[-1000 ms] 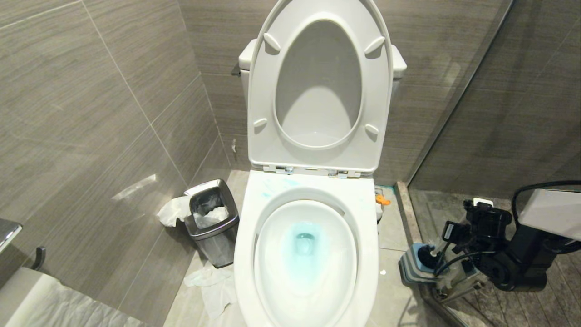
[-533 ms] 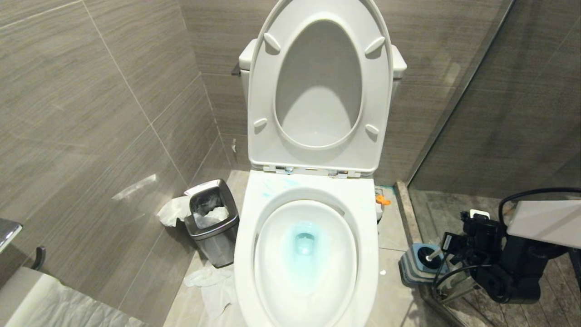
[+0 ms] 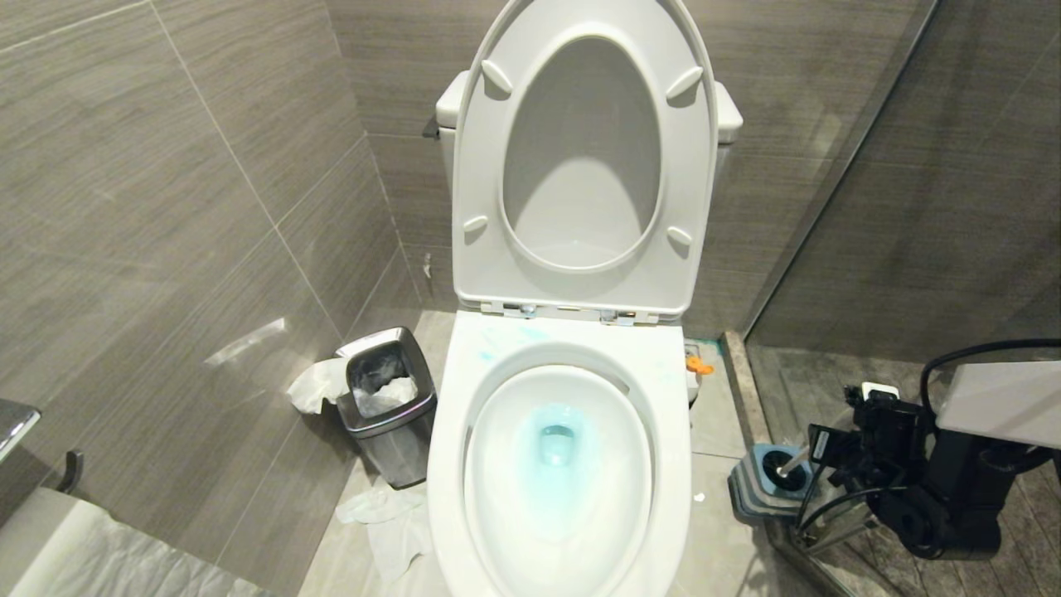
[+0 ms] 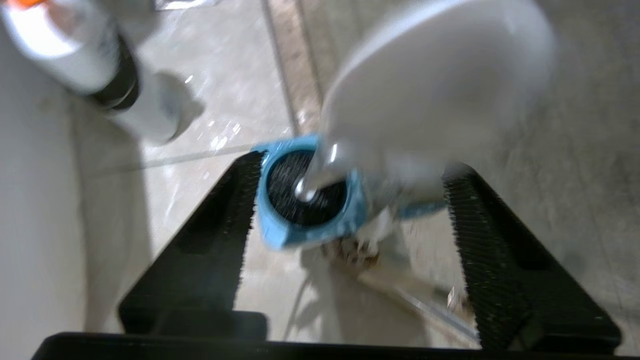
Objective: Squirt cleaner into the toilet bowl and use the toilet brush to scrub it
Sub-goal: Put the toilet brush back, then flush the toilet
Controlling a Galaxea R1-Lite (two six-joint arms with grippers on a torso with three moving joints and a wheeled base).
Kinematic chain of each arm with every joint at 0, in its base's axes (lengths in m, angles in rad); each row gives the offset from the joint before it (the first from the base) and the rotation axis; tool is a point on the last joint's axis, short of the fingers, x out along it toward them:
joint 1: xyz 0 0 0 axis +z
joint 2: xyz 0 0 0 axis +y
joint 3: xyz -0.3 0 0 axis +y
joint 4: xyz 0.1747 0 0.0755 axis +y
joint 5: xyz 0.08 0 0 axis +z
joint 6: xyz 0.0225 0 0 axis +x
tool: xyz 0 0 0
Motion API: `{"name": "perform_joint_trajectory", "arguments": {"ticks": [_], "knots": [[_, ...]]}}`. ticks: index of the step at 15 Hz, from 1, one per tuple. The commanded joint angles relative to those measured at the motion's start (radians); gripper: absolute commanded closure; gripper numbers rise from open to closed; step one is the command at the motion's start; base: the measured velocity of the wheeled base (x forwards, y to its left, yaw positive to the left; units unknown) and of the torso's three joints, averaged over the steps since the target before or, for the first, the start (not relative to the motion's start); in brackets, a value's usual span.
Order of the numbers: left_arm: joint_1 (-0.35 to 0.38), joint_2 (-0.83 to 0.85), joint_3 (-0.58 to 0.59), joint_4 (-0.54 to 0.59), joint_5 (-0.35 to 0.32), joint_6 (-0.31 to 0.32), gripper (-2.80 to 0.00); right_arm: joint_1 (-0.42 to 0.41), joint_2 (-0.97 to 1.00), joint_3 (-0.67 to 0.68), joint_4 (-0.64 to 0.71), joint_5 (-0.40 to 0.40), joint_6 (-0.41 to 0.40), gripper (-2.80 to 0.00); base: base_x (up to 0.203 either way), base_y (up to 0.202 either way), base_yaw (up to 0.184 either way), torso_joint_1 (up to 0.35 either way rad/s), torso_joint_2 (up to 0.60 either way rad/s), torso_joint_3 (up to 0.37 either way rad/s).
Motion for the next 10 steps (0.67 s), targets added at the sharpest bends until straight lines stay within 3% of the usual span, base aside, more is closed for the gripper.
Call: {"name": "perform_joint_trajectory", "arguments": {"ticks": [1, 5, 10], "knots": [[0.000, 0.001, 0.002, 0.000, -0.001, 0.000, 0.00, 0.000, -0.094, 0.095, -0.008, 0.040, 0.000, -2.80, 0.000, 0.000, 0.000, 0.000, 0.00, 0.000], [0.000, 0.001, 0.002, 0.000, 0.001, 0.000, 0.00, 0.001, -0.247, 0.251, -0.008, 0.064, -0.013, -2.80, 0.000, 0.000, 0.000, 0.000, 0.00, 0.000], [0.000, 0.001, 0.002, 0.000, 0.001, 0.000, 0.00, 0.006, -0.510, 0.414, -0.007, 0.095, -0.107, -2.80, 0.000, 0.000, 0.000, 0.000, 0.00, 0.000]]}}
